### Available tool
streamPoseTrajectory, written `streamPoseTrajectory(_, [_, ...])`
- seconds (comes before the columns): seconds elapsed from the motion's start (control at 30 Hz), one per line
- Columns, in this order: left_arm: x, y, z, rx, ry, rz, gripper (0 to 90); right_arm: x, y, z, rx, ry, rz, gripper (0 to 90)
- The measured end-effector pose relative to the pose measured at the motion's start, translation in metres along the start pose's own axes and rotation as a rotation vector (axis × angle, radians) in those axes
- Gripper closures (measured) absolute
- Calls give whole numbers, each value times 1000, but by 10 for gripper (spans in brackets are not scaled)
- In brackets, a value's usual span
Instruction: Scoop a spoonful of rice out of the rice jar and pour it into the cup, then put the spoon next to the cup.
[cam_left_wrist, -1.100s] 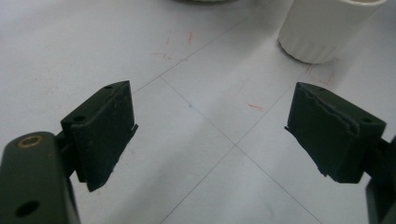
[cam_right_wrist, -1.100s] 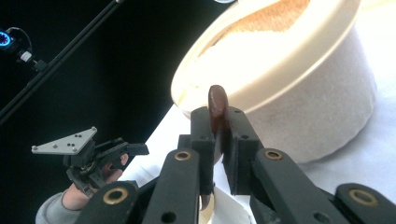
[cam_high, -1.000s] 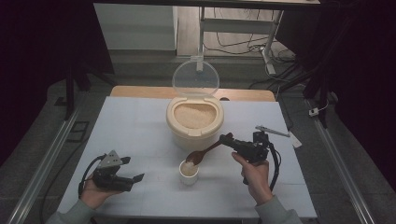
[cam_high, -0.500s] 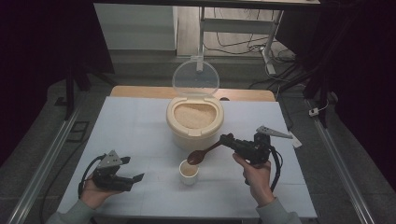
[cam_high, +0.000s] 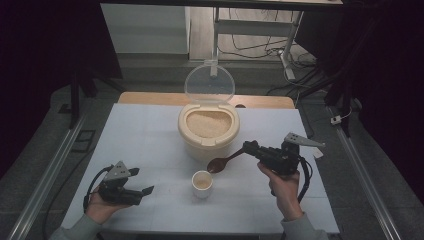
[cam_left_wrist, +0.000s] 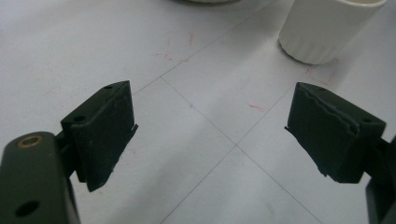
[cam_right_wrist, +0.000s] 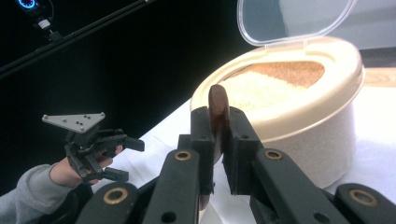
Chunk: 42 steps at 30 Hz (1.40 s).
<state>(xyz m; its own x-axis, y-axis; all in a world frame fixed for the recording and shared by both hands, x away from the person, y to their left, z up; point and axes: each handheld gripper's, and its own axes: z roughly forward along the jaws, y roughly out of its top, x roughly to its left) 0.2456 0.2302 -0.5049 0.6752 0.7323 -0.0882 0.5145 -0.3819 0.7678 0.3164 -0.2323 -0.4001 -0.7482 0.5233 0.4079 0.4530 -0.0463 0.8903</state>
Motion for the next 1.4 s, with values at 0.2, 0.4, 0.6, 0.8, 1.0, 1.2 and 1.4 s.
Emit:
streamPoseTrajectory(0.2, [-1,0,0,-1,0,0,151,3,6,-10,11,-4,-47,836])
streamPoseTrajectory(0.4, [0,0,-1,-1,-1,1,151,5,8,-12,66,-6,-81,836])
streamPoseTrajectory(0.6, [-1,0,-1,-4,-2,1,151,10,10,-11,182,1,-106,835])
streamPoseTrajectory(0.8, [-2,0,0,-2,-5,6,151,13,4,1,330,37,-115,835])
streamPoseTrajectory(1.0, [-2,0,0,-2,-7,7,153,18,-3,16,437,76,-135,835])
streamPoseTrajectory(1.2, [-2,0,0,0,-8,8,153,22,-8,26,513,100,-148,835])
streamPoseTrajectory(1.4, [-2,0,0,1,-8,10,153,21,-14,37,572,114,-153,834])
